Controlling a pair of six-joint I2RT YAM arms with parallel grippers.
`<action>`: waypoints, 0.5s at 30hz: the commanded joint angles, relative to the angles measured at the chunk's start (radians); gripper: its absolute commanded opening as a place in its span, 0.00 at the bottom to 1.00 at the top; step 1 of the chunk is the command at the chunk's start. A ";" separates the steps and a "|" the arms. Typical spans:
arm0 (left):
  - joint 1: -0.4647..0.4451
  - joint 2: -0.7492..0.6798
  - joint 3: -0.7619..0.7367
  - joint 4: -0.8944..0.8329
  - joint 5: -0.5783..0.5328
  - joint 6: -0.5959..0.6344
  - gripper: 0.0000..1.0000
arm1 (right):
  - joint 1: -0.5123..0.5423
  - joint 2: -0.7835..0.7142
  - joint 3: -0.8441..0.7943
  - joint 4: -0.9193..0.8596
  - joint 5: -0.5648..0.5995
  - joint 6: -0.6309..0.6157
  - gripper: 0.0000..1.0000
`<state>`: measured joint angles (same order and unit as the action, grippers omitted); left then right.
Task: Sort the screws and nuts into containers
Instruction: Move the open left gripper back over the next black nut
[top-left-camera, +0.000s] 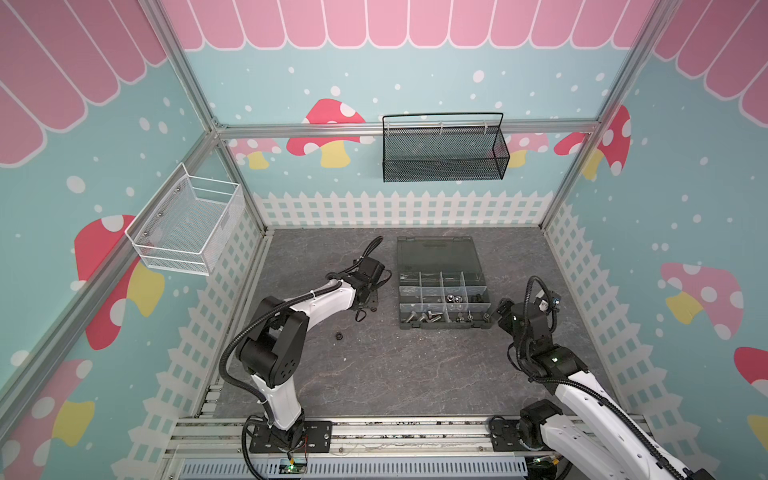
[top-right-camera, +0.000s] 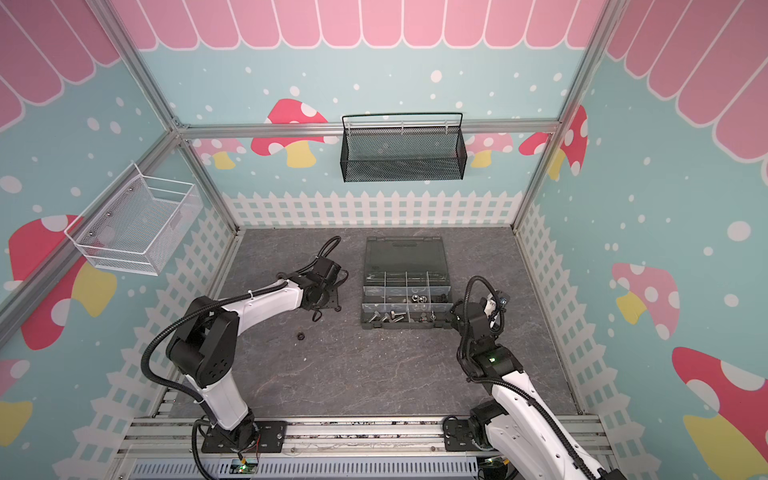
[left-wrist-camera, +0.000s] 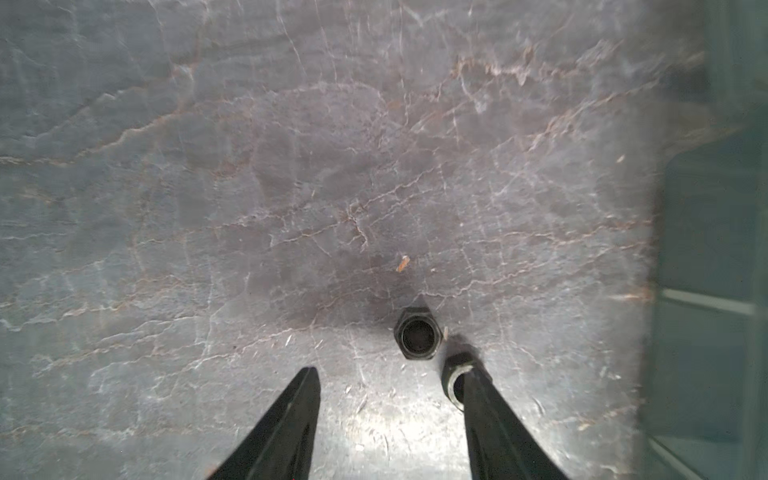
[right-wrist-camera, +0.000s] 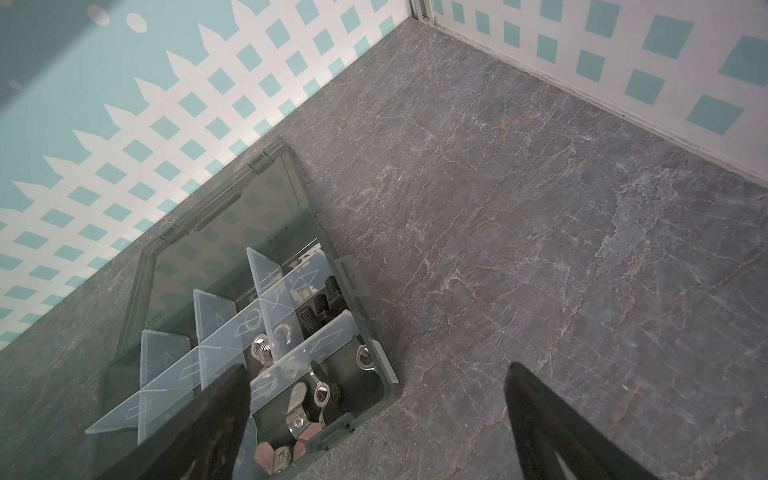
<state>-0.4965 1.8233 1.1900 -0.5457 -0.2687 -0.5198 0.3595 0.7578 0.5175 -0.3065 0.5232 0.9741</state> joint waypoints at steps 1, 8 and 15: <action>0.009 0.025 0.035 -0.005 0.009 0.012 0.56 | -0.005 -0.010 0.005 0.000 0.010 0.016 0.97; 0.025 0.070 0.053 0.012 0.031 0.018 0.54 | -0.005 -0.009 0.003 -0.001 0.011 0.020 0.97; 0.044 0.113 0.068 0.038 0.060 0.017 0.52 | -0.006 -0.005 -0.002 0.000 0.009 0.022 0.97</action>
<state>-0.4625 1.9121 1.2285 -0.5262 -0.2276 -0.5114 0.3595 0.7570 0.5175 -0.3069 0.5232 0.9745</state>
